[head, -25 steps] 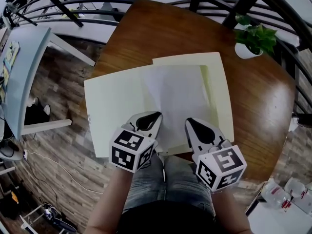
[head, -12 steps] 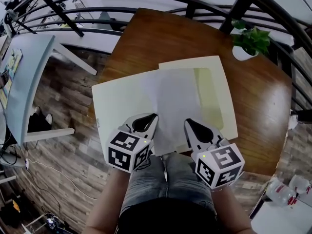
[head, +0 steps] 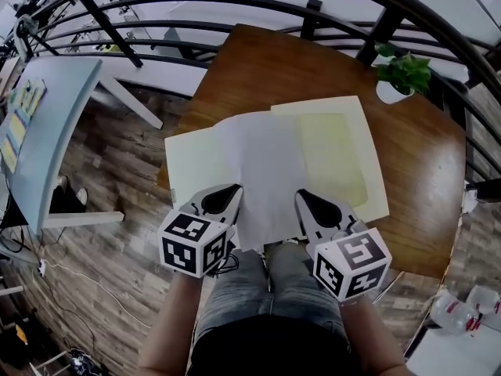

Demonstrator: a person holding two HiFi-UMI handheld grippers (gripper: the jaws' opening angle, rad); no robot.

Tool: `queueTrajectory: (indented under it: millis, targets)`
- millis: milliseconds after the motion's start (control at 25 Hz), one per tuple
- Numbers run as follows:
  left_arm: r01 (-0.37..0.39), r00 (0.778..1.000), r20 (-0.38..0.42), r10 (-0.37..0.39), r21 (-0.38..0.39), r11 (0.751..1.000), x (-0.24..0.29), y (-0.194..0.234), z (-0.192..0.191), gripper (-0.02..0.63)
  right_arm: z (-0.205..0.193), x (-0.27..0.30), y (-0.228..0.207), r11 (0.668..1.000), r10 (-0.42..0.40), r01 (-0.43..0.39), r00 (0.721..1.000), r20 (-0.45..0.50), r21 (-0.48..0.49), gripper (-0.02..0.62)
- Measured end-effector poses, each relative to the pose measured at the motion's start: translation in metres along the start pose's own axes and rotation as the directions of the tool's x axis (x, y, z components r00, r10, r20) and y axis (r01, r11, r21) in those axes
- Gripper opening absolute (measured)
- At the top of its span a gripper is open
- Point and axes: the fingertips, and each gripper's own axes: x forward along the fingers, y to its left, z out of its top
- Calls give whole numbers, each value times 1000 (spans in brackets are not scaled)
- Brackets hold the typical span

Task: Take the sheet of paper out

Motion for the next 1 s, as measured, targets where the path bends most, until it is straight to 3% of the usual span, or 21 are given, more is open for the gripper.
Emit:
queueTrajectory:
  millis: [480,1000]
  targets:
    - [-16,998,64,17,-13,1000,-56,14,-8,20,11,-4,38,999,-9,11,998,55,-43,26]
    - [14,982,187,-18,27,1000,-95,8,29,20,34,-8,64,996,-23,33,993,118,-81,26]
